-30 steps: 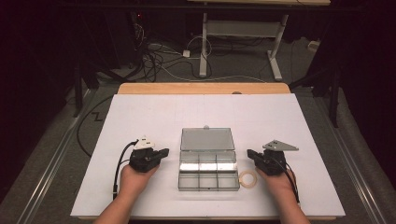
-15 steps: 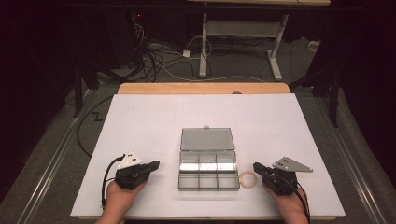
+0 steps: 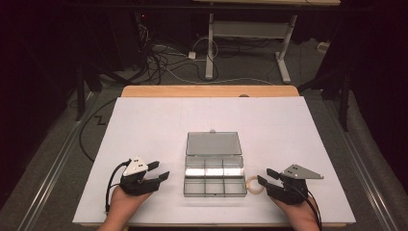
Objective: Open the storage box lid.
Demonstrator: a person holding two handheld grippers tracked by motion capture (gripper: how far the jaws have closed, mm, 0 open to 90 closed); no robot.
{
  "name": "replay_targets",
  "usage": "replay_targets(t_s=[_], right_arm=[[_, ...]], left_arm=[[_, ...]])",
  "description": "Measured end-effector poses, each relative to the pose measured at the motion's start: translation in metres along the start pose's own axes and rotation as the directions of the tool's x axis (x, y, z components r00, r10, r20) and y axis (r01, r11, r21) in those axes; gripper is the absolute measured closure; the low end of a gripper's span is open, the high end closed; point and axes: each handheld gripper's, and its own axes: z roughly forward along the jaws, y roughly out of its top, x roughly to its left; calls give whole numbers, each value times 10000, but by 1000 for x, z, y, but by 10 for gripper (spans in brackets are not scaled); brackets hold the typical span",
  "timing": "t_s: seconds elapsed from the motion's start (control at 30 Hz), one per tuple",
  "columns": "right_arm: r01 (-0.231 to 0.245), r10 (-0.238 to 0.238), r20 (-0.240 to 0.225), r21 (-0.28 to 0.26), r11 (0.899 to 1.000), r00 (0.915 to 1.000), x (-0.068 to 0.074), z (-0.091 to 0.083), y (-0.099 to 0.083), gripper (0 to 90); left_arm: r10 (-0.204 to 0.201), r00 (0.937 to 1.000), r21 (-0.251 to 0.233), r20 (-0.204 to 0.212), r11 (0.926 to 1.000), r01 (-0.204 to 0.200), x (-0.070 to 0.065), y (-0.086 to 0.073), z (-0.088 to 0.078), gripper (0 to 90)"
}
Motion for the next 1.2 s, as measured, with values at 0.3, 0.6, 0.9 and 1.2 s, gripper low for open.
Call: replay_targets(t_s=[0.3, 0.6, 0.9, 1.2], right_arm=[[185, -187, 43, 400, 9990, 9998, 1, 2, -1, 447], [371, -380, 71, 949, 9948, 9993, 2, 7, -3, 458], [582, -626, 260, 1446, 9878, 9977, 7, 10, -5, 524], [791, -880, 512, 1560, 9846, 9948, 7, 12, -5, 633]], left_arm=[[-196, 9997, 238, 122, 9995, 193, 1, 0, 5, 89], [-205, 9996, 82, -168, 9998, 207, 3, 1, 6, 0], [-262, 9997, 337, -17, 9991, 262, 4, -1, 10, 0], [-380, 9992, 252, 155, 9990, 376, 4, -1, 10, 0]])
